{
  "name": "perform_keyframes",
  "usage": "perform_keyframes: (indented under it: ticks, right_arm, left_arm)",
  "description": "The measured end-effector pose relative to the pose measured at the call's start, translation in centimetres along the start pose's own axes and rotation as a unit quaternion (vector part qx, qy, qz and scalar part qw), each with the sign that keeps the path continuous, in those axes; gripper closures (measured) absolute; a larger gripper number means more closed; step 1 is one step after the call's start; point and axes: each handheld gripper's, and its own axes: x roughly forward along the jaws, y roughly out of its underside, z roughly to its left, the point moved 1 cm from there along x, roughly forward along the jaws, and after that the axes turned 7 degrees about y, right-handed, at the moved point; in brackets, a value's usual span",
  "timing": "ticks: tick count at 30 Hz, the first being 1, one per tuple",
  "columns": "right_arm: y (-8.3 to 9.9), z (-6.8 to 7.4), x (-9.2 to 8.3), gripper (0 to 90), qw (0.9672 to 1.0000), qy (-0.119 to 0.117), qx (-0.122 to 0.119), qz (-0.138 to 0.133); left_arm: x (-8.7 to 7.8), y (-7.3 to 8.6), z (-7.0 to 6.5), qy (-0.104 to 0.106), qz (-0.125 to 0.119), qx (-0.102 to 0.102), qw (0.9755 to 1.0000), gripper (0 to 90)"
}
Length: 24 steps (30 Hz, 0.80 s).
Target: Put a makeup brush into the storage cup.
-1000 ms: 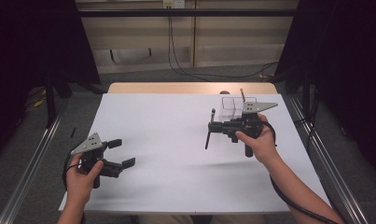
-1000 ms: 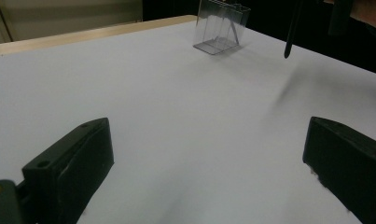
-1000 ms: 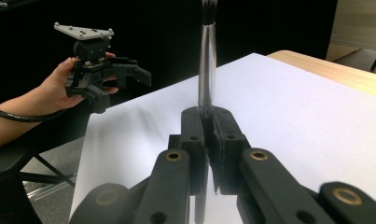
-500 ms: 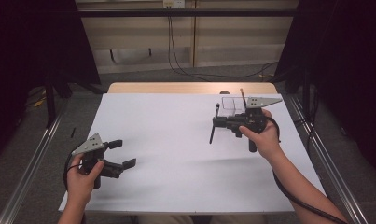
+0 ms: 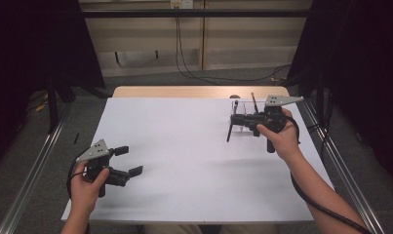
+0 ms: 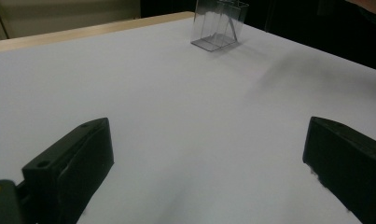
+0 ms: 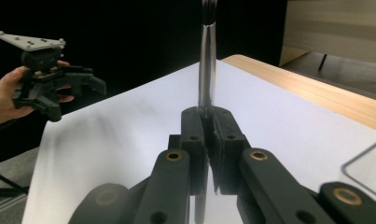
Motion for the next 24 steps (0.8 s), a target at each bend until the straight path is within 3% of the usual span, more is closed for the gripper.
perform_keyframes:
  ticks: [24]
  right_arm:
    - [-1.0,-3.5,-1.0,85.1,0.9976,0.067,0.012,-0.008]
  left_arm:
    - [0.0,0.0,0.0,0.0,-0.003,0.001,1.0,1.7]
